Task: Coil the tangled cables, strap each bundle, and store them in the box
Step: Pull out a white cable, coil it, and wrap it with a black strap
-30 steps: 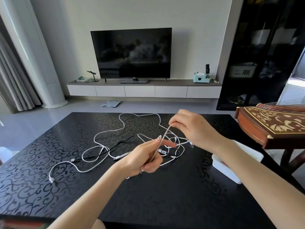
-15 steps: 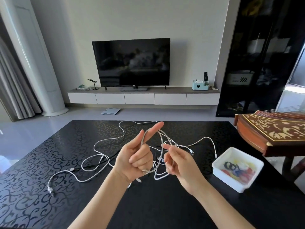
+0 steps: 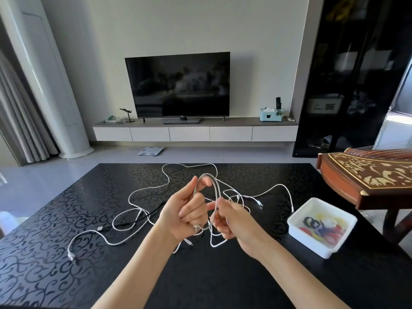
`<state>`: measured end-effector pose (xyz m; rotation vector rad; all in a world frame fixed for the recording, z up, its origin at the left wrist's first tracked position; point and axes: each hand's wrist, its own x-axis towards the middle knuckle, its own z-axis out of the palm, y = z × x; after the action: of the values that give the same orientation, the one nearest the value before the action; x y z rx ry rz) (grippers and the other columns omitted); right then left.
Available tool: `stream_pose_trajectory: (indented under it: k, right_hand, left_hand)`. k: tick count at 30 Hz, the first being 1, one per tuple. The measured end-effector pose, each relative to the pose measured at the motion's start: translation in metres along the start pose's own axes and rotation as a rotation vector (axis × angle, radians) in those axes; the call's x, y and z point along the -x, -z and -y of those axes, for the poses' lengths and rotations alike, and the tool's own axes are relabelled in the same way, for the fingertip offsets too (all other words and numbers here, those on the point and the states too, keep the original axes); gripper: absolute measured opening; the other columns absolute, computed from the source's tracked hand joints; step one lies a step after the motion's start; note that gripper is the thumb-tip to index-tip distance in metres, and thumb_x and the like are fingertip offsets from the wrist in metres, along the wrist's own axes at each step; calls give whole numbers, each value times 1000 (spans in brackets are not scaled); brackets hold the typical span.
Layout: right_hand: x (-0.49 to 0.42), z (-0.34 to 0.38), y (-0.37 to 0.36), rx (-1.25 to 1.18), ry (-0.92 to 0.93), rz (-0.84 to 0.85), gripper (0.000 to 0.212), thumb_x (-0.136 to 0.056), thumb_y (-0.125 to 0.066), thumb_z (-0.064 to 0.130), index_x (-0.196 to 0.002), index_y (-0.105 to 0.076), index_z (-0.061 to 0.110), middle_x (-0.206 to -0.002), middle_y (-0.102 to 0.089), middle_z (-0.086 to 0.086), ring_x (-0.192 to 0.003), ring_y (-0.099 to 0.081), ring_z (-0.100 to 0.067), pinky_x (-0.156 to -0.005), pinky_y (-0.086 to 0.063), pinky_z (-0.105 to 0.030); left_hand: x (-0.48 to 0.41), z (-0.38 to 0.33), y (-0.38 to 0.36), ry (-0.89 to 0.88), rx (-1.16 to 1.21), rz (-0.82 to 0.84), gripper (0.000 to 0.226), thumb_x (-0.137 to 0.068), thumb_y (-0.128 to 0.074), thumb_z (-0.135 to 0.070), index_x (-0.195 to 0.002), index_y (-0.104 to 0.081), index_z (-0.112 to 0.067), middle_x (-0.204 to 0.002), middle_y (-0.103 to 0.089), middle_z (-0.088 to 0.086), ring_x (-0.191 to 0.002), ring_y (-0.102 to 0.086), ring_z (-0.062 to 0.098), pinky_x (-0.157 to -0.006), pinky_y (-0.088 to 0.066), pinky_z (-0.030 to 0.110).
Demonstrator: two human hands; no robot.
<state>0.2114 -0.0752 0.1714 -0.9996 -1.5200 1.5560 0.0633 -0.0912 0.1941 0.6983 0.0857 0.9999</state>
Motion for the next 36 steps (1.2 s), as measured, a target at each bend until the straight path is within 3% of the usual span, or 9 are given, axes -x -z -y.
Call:
stream_pose_trajectory:
  k: [2,5,8,13,19,22,26,32,36]
  right_hand:
    - [2,2,2,62,46,-8,33,-102,-35,29,-84,-57,13,-60,-52,3,-44,-37,-4,-42,-27,-16]
    - [2,7,8,146,107,-56,33,-102,-35,24,-77,-52,11,-57,-49,2,-42,-36,-3,-41,-27,-16]
    - [1,10,13,197,136,-76,34,-102,-35,22,-73,-49,12,-49,-46,8,-39,-33,-2,-40,-26,-15]
    - [-2,7,25,46,120,-19,28,-101,-43,26,-85,-58,9,-53,-50,2,-42,-37,-6,-43,-29,-18]
    - [-2,-22,49,-18,186,-115,3,-88,-63,7,-91,-64,6,-69,-63,-1,-63,-58,-10,-67,-50,-20]
    - [2,-49,43,51,187,-124,7,-91,-59,6,-87,-65,8,-65,-64,2,-65,-60,-8,-71,-50,-18]
    - [9,-73,38,47,197,-166,17,-95,-52,8,-89,-67,5,-68,-66,1,-68,-62,-11,-81,-54,-31]
    - [6,-67,46,404,351,-125,17,-96,-52,15,-85,-65,15,-62,-59,7,-61,-54,-3,-63,-45,-18]
    - [-28,-52,79,940,351,-367,22,-95,-48,9,-74,-54,9,-65,-54,-1,-63,-50,-20,-63,-36,-34]
  left_hand:
    - [0,-3,1,-19,-99,-46,25,-95,-53,-26,-98,-62,-3,-37,-24,-4,-31,-18,8,-34,-13,19]
    - [-1,-3,5,-23,-258,-166,42,-96,-36,-37,-89,-67,-10,-32,-25,-7,-29,-18,6,-32,-17,17]
    - [-2,0,7,-30,-362,-260,48,-93,-33,-43,-96,-69,-12,-32,-31,-8,-28,-24,3,-32,-19,16]
    - [-5,-3,-1,-128,-408,-229,46,-95,-33,-46,-127,-60,-27,-33,-32,-9,-32,-20,4,-34,-19,17]
    - [-5,-6,-9,-179,-394,-257,42,-95,-34,-42,-130,-57,-31,-34,-33,-7,-33,-15,7,-33,-19,19]
    - [-5,-10,-13,-205,-389,-223,42,-97,-32,-41,-132,-54,-32,-34,-34,-7,-34,-15,7,-33,-19,19]
    - [-5,-27,-21,-300,-330,-160,42,-98,-31,-38,-130,-55,-25,-33,-36,-8,-33,-15,6,-32,-22,17]
    - [-7,-61,-33,-479,-414,-249,39,-103,-23,-36,-121,-55,-23,-34,-34,-9,-35,-12,5,-29,-21,13]
    - [-12,-73,-33,-501,-440,-310,37,-102,-24,-38,-119,-54,-26,-33,-32,-8,-35,-13,6,-32,-20,15]
